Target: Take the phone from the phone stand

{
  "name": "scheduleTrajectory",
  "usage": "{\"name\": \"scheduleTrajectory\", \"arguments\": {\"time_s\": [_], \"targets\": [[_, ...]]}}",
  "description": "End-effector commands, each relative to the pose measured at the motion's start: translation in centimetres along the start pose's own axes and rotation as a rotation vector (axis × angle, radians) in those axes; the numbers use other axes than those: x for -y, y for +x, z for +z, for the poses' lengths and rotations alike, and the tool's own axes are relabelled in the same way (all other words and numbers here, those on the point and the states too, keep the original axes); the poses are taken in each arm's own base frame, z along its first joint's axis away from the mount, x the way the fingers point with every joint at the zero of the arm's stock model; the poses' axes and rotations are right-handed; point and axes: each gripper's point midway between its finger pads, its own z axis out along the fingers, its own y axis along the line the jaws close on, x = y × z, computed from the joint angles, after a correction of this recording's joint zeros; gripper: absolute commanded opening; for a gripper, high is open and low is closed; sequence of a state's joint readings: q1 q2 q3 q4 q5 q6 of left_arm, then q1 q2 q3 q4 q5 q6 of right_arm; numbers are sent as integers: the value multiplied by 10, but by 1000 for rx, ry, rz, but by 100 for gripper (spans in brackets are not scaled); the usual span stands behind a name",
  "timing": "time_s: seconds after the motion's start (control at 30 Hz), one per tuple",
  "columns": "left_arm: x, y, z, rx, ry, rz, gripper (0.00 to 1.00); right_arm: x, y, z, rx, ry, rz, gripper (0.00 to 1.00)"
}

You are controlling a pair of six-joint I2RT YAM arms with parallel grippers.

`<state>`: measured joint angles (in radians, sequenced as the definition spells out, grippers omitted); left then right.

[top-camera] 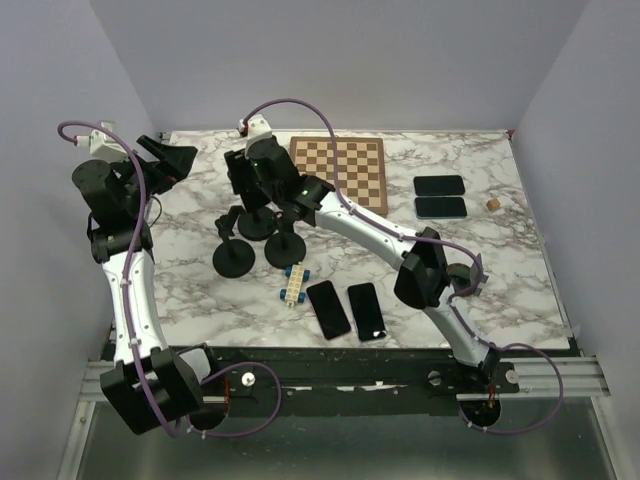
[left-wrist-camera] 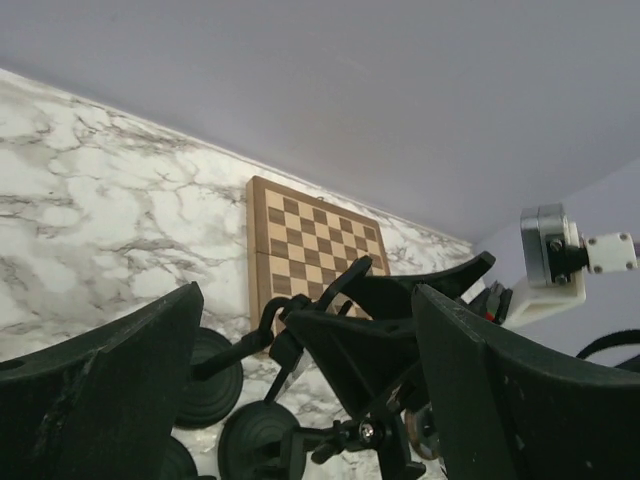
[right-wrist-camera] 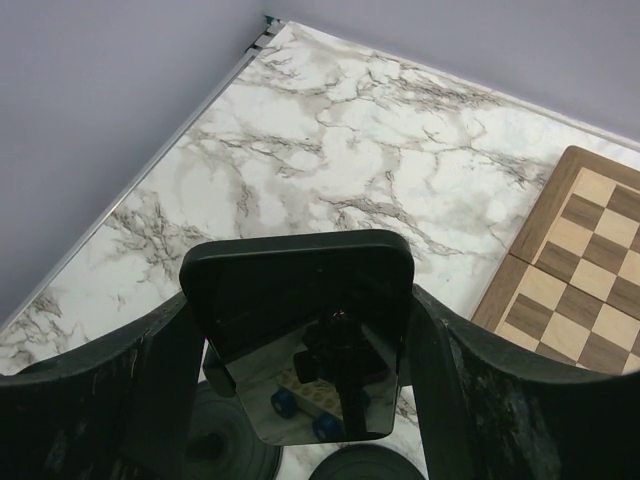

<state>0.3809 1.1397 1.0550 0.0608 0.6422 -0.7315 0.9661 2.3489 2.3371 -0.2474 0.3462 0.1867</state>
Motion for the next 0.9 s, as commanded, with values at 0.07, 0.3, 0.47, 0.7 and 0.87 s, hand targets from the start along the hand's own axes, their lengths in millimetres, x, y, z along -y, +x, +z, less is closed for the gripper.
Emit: {"name": "scheduleTrajectory", "arguments": {"time_s": [0.07, 0.3, 0.47, 0.7, 0.87], "targets": [[-38, 43, -16, -138, -127, 51, 92, 13, 0, -4, -50, -46, 130, 1], [-44, 87, 2, -277, 35, -55, 58, 13, -4, -3, -89, -133, 221, 1], [-23, 102, 15, -341, 174, -67, 61, 9, 4, 2, -119, -171, 260, 1], [-8, 122, 31, -403, 205, -26, 59, 7, 9, 2, -135, -187, 277, 1], [-8, 121, 42, -488, 112, 55, 56, 7, 7, 1, -133, -198, 301, 1]]}}
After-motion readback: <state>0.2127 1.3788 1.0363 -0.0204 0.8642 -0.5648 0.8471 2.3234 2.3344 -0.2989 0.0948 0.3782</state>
